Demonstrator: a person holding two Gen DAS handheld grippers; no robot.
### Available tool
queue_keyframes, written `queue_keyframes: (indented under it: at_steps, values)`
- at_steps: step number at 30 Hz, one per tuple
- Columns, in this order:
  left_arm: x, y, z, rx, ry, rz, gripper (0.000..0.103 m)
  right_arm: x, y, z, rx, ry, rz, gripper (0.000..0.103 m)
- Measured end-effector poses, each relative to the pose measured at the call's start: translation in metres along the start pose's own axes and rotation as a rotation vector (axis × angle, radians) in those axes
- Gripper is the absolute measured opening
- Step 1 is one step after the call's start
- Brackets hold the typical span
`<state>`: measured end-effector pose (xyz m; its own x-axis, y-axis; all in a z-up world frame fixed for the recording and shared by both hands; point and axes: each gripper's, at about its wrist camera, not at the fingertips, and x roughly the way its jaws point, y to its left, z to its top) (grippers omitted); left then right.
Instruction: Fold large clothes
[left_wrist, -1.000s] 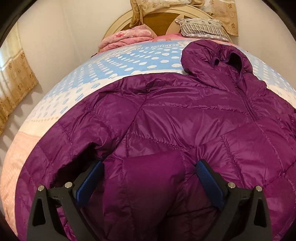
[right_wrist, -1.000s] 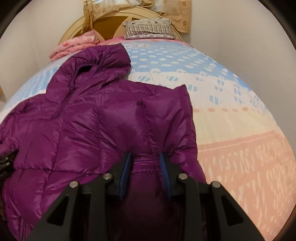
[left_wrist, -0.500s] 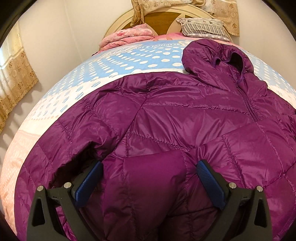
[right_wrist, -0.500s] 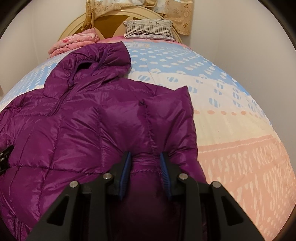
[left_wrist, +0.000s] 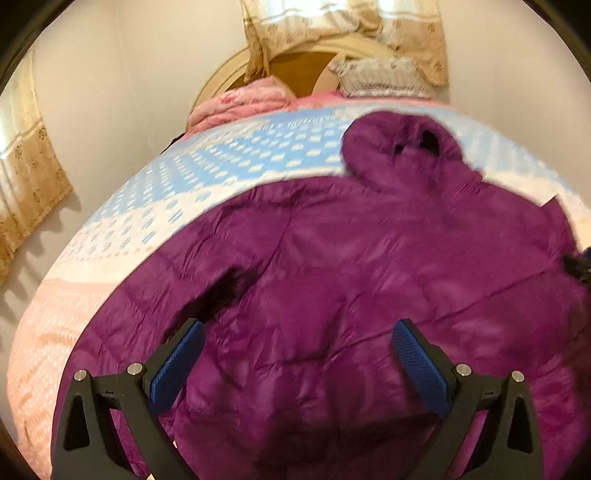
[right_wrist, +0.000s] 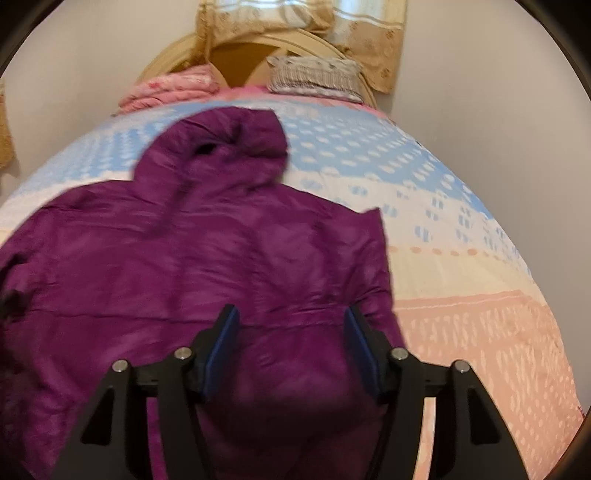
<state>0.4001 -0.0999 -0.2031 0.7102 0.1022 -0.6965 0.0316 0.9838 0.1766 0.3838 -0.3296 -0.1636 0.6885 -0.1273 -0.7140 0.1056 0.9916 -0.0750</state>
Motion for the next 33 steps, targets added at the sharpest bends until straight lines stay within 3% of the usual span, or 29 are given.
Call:
queue_keyframes:
  at_steps: [2, 6, 16, 33]
  values:
    - [0.015, 0.006, -0.005, -0.024, 0.052, 0.019, 0.102, -0.002, 0.013, -0.003, -0.018, -0.002, 0.018, 0.062]
    - [0.033, 0.019, -0.011, -0.095, 0.127, -0.045, 0.102, 0.019, 0.034, -0.016, -0.064, 0.039, 0.017, 0.062]
    - [0.042, 0.019, -0.013, -0.123, 0.145, -0.076, 0.102, 0.036, 0.042, -0.024, -0.090, 0.061, -0.030, 0.064]
    - [0.043, 0.017, -0.013, -0.121, 0.142, -0.066, 0.102, 0.038, 0.040, -0.025, -0.072, 0.064, -0.025, 0.068]
